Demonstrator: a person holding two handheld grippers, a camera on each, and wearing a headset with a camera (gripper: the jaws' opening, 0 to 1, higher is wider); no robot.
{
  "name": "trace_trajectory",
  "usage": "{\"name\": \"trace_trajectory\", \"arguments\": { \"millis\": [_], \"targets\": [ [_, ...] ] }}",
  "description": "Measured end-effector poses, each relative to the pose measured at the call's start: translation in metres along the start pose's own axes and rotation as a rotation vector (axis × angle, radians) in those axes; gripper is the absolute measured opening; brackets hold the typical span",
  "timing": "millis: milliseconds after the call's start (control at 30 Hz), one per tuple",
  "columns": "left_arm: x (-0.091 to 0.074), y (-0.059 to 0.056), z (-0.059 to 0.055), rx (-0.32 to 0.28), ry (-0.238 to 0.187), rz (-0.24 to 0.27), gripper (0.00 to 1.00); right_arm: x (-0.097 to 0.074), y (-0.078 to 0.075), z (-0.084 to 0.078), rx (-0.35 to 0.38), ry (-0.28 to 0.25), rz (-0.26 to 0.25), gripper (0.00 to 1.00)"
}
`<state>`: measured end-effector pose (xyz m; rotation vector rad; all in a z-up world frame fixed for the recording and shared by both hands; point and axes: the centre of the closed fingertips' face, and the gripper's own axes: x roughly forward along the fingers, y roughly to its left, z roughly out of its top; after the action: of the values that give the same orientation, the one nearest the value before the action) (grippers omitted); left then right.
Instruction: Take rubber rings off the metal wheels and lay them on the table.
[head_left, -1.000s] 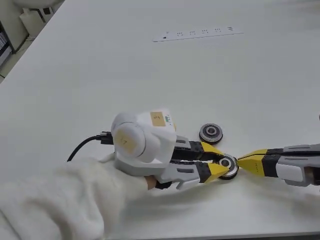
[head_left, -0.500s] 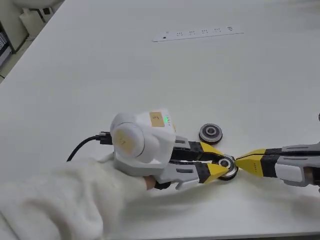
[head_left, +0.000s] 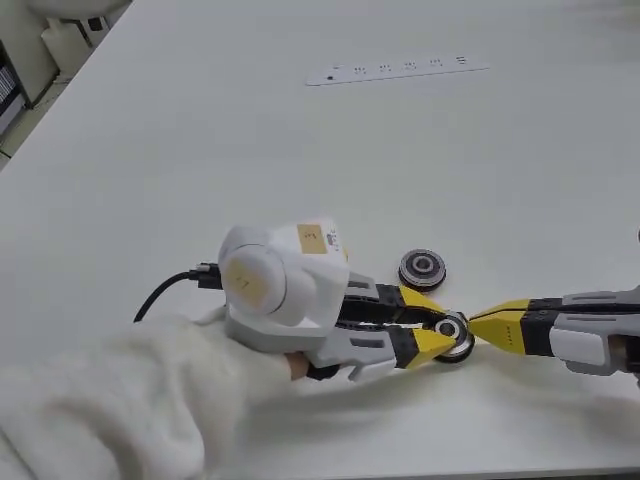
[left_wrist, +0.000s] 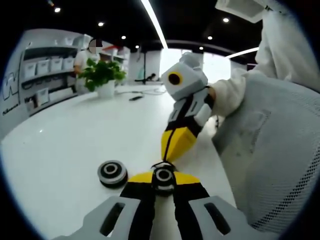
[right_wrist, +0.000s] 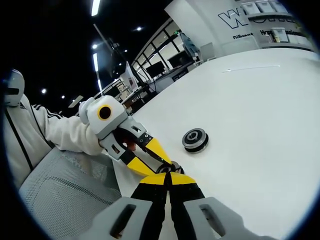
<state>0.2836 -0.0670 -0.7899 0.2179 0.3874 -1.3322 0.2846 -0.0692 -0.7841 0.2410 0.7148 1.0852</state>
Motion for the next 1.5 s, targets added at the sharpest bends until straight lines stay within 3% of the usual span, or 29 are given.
{"name": "trace_trajectory", "arguments": {
  "millis": [833,1300,1500],
  "targets": [
    [-0.001,-0.001,-0.001,0.011,0.012,-0.008,0.14,0.002,0.008,0.004,0.002,-0.02,0.041,0.0],
    [-0.001,-0.003,-0.001,0.028,0.021,-0.01,0.14,0.001,0.012,0.01,0.063,-0.066,0.086,0.0],
    [-0.001,-0.002,-0.001,0.033,0.027,-0.008,0.14,0.001,0.011,0.01,0.059,-0.065,0.08,0.0]
  ]
}}
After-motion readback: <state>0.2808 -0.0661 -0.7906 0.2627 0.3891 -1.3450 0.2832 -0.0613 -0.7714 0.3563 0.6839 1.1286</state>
